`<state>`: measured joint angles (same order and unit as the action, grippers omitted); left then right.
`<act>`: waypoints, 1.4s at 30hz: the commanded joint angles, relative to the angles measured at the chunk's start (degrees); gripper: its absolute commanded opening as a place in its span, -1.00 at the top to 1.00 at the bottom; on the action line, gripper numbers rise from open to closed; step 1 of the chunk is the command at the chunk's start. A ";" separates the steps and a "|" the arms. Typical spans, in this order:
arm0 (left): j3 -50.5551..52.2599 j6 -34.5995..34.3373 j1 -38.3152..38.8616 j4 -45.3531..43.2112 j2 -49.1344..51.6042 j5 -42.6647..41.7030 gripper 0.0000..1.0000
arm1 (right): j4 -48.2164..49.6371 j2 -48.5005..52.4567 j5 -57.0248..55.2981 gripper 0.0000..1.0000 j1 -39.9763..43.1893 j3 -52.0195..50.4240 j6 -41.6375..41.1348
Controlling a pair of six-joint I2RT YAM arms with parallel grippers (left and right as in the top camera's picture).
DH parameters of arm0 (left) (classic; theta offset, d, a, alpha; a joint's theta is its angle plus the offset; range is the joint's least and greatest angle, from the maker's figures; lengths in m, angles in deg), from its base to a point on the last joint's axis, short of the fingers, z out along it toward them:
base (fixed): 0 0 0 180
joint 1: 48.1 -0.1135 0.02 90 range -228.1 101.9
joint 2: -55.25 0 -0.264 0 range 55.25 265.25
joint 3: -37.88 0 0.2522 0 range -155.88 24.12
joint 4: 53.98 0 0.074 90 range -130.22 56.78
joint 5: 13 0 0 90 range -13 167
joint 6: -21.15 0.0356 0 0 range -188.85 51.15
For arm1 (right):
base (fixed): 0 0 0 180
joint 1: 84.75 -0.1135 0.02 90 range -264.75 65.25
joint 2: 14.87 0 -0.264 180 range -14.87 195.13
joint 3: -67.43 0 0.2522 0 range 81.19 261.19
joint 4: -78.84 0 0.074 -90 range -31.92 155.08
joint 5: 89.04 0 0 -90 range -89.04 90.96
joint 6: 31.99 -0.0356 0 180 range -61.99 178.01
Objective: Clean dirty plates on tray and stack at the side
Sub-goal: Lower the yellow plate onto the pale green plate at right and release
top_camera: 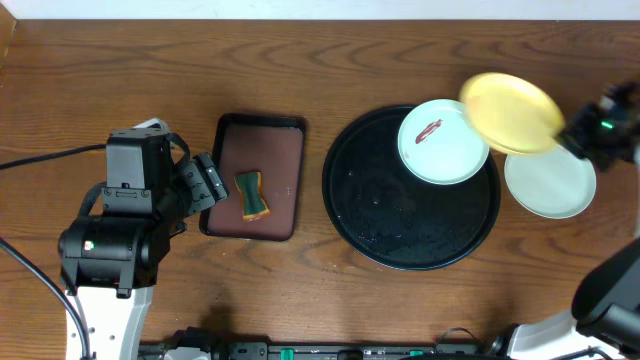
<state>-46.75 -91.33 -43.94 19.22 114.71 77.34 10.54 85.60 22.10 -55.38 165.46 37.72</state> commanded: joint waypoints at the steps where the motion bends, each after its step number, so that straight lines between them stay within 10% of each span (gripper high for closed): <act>1: -0.72 -0.04 -0.28 0.09 0.07 0.28 -0.68 | -1.07 0.00 -10.38 0.98 7.37 -0.52 -0.50; 14: -0.72 -0.04 -0.28 0.09 0.07 0.28 -0.68 | 5.84 0.00 -14.99 0.97 10.78 -13.94 0.85; 15: -0.72 -0.04 -0.28 0.11 0.07 0.28 -0.68 | 6.51 0.00 -15.10 0.17 10.14 -14.75 0.81; 17: -0.72 -0.04 -0.28 0.09 0.07 0.28 -0.68 | 6.54 -0.85 -14.69 -0.29 9.05 -14.19 0.68; 28: -0.72 -0.04 -0.28 0.11 0.07 0.28 -0.68 | 13.49 -14.14 -6.36 0.00 -13.73 -12.98 14.29; 32: -0.72 -0.04 -0.28 0.09 0.07 0.28 -0.68 | 14.95 -8.33 -27.50 0.01 -24.02 -13.14 14.82; 42: -0.72 -0.04 -0.28 0.09 0.07 0.28 -0.68 | 22.45 5.62 -22.99 0.50 -26.43 -13.14 17.55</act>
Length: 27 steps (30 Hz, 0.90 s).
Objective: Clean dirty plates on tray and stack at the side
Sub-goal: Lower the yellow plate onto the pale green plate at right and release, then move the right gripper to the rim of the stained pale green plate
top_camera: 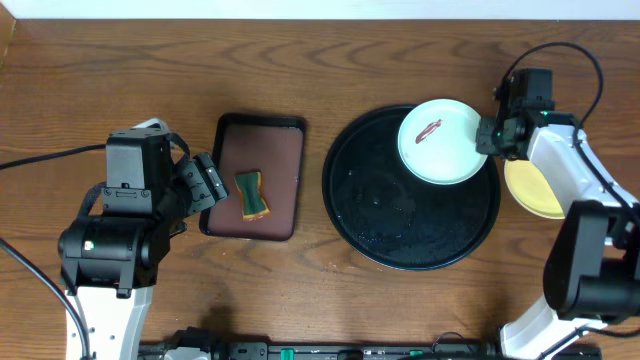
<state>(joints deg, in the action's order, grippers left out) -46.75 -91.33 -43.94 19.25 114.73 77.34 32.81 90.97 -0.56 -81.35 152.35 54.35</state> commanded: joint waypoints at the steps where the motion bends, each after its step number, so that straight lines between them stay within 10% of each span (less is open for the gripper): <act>1: -0.72 -0.04 -0.28 0.07 0.04 0.28 -0.68 | 0.17 0.22 -0.33 0.56 -0.46 -0.02 0.57; 8: -0.72 -0.04 -0.28 0.09 0.04 0.28 -0.68 | -0.44 1.81 -0.07 0.60 -0.46 -1.84 0.26; 10: -0.72 -0.04 -0.28 0.09 0.04 0.28 -0.68 | -0.20 2.29 0.11 0.97 -0.46 -2.67 -0.24; 27: -0.72 -0.04 -0.28 0.07 0.04 0.28 -0.68 | -9.33 -7.63 8.98 0.98 -10.71 -4.20 9.49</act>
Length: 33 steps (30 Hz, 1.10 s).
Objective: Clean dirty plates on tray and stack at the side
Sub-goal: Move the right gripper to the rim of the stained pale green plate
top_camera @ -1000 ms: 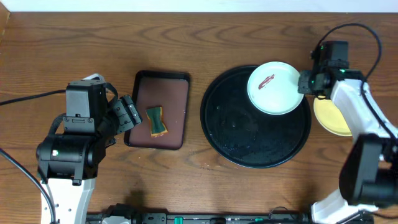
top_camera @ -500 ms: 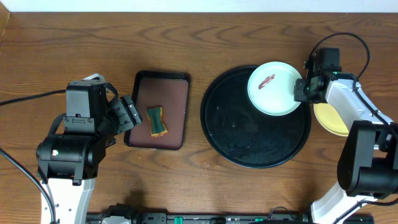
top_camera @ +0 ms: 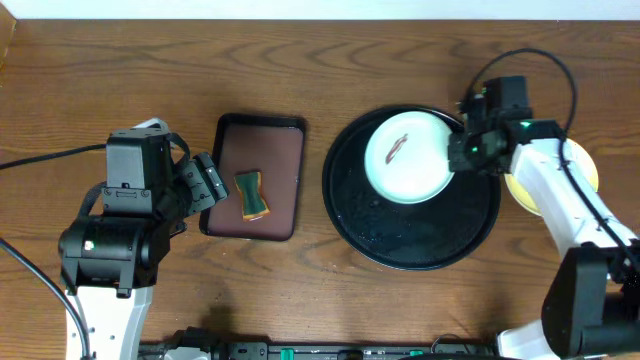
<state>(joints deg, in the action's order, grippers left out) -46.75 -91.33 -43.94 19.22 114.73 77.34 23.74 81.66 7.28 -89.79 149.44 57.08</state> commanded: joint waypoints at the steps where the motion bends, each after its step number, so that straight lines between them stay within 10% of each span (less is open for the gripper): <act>1: -0.72 -0.04 -0.28 0.09 0.04 0.28 -0.68 | -0.22 2.05 1.14 0.98 -2.56 -1.44 7.06; 5: -0.72 -0.04 -0.28 0.09 0.04 0.28 -0.68 | 2.25 5.44 -2.40 0.97 -2.89 -1.57 7.02; 8: -0.72 -0.04 -0.28 0.11 0.04 0.28 -0.68 | 5.92 7.13 -5.86 0.17 -2.86 -1.57 4.35; 14: -0.72 -0.07 -0.28 -0.13 0.04 0.26 -0.68 | 2.03 7.30 0.66 0.17 -2.84 -1.57 -12.39; 15: -0.72 -0.07 -0.28 -0.17 0.04 0.26 -0.96 | 0.79 7.39 0.59 0.19 -2.84 -1.57 -14.27; 22: -0.72 -3.30 -0.28 -0.92 0.76 0.04 -0.96 | -1.75 11.28 -1.18 0.69 -2.89 -1.88 -25.57; 24: -0.70 -3.30 -0.28 -0.11 1.05 0.04 -0.96 | -0.52 12.39 -2.64 0.97 -2.89 -1.95 -22.75; 33: 0.35 -3.26 -0.22 3.37 6.14 -0.57 -0.96 | 2.93 13.84 -10.19 0.98 -2.93 -1.92 9.90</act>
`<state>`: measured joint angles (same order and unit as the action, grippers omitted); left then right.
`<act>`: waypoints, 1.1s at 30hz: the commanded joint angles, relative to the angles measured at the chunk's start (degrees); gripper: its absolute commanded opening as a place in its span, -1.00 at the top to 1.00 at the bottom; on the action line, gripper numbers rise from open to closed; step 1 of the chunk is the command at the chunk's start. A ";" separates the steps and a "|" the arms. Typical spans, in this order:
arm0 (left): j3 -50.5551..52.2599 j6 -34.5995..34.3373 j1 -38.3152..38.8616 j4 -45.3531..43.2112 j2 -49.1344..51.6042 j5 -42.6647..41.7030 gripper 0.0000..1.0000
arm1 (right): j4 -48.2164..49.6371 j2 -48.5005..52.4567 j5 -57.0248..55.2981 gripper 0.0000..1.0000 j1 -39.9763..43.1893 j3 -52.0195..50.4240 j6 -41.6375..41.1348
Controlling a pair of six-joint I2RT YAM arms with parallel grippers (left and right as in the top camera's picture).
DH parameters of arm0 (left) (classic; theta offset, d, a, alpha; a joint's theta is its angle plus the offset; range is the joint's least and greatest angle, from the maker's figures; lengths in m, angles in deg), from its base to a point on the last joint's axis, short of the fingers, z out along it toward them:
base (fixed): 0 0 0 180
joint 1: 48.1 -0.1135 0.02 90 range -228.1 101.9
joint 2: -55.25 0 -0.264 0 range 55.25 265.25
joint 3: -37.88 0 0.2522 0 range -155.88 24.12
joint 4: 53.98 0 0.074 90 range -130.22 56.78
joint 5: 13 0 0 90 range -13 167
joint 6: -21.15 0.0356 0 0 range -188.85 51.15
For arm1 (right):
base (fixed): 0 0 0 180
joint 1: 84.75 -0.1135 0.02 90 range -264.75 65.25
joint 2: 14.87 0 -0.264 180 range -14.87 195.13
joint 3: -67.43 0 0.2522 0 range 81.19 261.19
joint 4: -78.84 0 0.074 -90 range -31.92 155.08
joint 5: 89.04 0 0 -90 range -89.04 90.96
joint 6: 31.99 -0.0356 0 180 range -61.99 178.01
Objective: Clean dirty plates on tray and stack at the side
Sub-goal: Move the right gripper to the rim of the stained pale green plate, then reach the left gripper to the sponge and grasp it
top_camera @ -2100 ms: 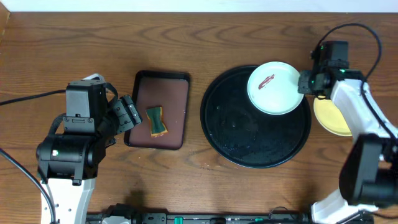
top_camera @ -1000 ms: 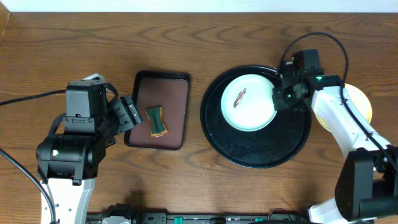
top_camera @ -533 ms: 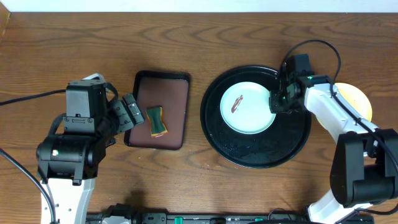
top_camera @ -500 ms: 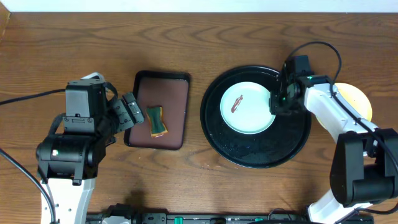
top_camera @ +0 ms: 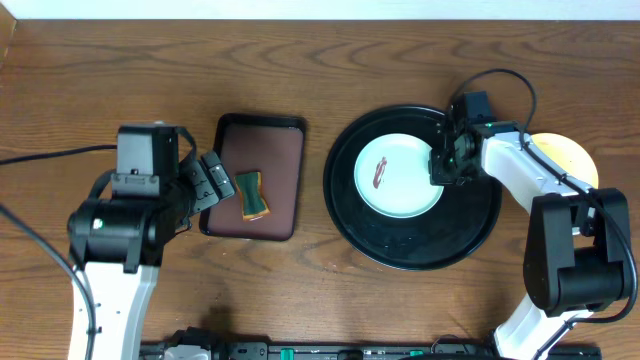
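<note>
A pale plate with a red smear lies flat near the middle of the round black tray. My right gripper sits at the plate's right rim, shut on it. To the right, on the table, lies a yellow plate, partly hidden by my right arm. A green and yellow sponge rests in the brown rectangular tray. Just left of the sponge, at that tray's left edge, my left gripper hangs open with nothing in it.
The brown tray and the round tray lie side by side with a strip of wooden table between them. My right arm's cable loops above the round tray's far right edge. The yellow plate is close to the table's right side.
The smeared plate has gone left and a little nearer, from the tray's far part to its middle, with my right gripper at its rim. My left arm shifted slightly toward the sponge.
At first my right gripper held the yellow plate above a white plate at the table's right. Then the yellow plate lay there and the gripper was at the smeared plate's right rim. That plate then stood further left, and now at the tray's middle.
</note>
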<state>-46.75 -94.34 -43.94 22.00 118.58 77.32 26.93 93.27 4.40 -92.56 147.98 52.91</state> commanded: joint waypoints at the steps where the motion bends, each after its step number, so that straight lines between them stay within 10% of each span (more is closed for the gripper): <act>1: 0.66 -0.02 -0.22 0.59 3.23 -1.90 -0.97 | -0.15 2.23 -7.30 0.98 -0.13 -0.46 15.06; 6: 1.77 0.17 0.42 0.52 8.20 -4.37 -0.98 | -0.04 2.23 -4.50 0.60 -0.11 -0.46 5.88; 9: 2.34 0.22 2.51 0.09 13.20 -4.11 -0.84 | 0.24 2.23 1.53 0.98 -0.11 -0.46 -2.69; 15: 2.40 0.81 6.23 -2.89 24.92 0.04 -0.71 | 0.57 2.23 2.80 0.98 -0.11 -0.48 -3.30; 21: 2.40 -0.02 6.29 -5.99 38.21 -3.28 -0.28 | 0.57 2.23 2.82 0.98 -0.11 -0.48 -1.49; 27: 2.40 0.37 6.32 -12.68 45.81 -4.63 0.81 | 0.42 2.23 2.84 0.98 -0.15 -0.48 -1.51; 33: 2.34 1.84 6.32 -16.44 49.92 -5.68 0.85 | 0.00 2.23 2.86 0.98 -0.15 -0.46 -1.51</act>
<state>-44.93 -94.13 -37.69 6.90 165.09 72.53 27.39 93.81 5.43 -92.43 148.42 51.03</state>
